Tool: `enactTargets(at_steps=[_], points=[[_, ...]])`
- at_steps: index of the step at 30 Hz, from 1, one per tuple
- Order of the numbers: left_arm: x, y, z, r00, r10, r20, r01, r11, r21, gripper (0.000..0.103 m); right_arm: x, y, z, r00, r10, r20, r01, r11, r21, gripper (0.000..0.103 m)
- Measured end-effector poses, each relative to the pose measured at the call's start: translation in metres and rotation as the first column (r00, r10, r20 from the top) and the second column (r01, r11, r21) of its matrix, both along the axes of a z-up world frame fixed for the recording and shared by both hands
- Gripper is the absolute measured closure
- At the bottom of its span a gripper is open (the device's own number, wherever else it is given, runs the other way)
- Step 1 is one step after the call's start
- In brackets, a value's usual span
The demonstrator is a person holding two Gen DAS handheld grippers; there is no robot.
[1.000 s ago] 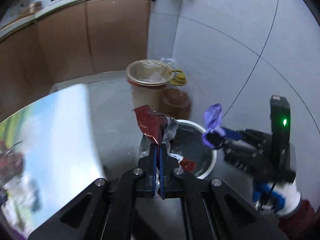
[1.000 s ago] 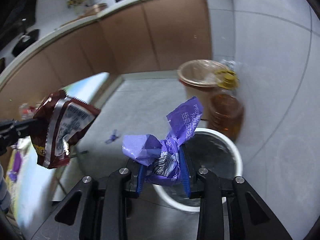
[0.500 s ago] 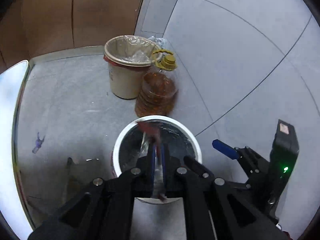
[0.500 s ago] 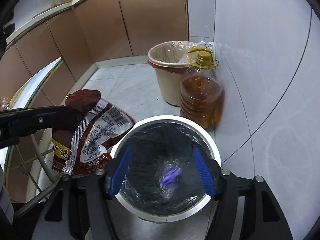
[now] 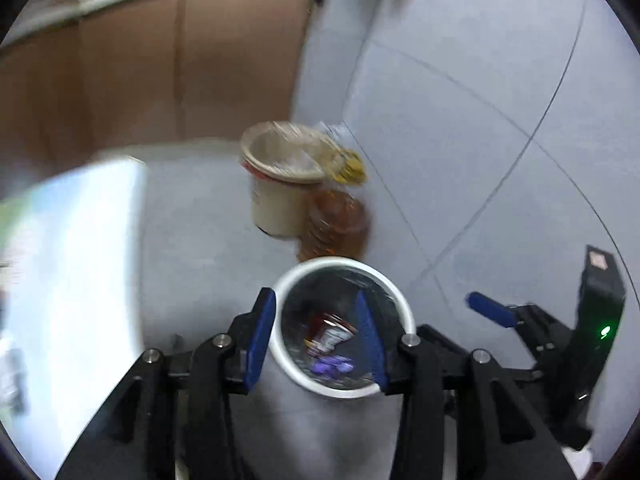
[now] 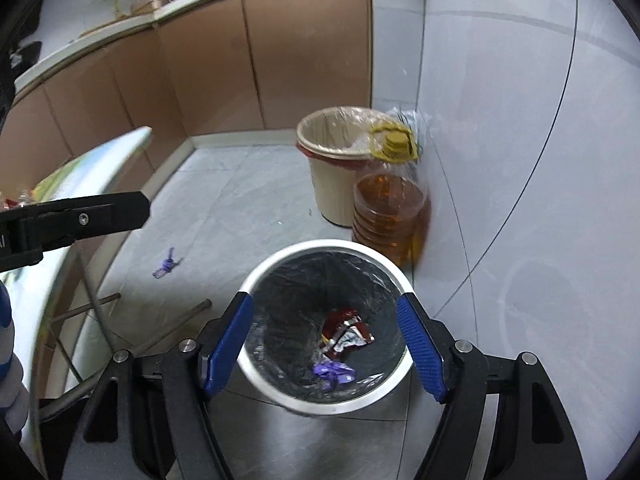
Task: Collect trash
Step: 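Move both open grippers back over the table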
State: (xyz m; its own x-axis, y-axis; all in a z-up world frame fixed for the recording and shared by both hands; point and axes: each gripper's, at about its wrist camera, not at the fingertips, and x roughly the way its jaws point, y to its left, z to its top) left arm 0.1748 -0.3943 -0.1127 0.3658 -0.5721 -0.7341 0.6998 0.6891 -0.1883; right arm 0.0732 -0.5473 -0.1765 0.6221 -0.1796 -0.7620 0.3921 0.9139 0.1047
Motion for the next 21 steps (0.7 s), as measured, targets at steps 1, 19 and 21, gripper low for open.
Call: enactTargets(at_steps=[1, 19, 21], points=[[-0.003, 0.013, 0.006, 0.999, 0.025, 0.033, -0.024, 1.000, -0.008, 0.063, -0.002, 0.007, 0.007, 1.000, 0.010, 0.013, -0.010, 1.000, -0.005, 0.025], [-0.073, 0.259, 0.037, 0.890, 0.380, 0.253, -0.397, 0.917, 0.020, 0.063, -0.027, 0.196, 0.102, 0.911, 0.340, 0.233, -0.333, 0.940, -0.070, 0.000], [-0.081, 0.279, 0.036, 0.876, 0.407, 0.260, -0.425, 0.905, 0.013, 0.063, -0.028, 0.210, 0.112, 0.891, 0.368, 0.265, -0.360, 0.930, -0.079, 0.000]])
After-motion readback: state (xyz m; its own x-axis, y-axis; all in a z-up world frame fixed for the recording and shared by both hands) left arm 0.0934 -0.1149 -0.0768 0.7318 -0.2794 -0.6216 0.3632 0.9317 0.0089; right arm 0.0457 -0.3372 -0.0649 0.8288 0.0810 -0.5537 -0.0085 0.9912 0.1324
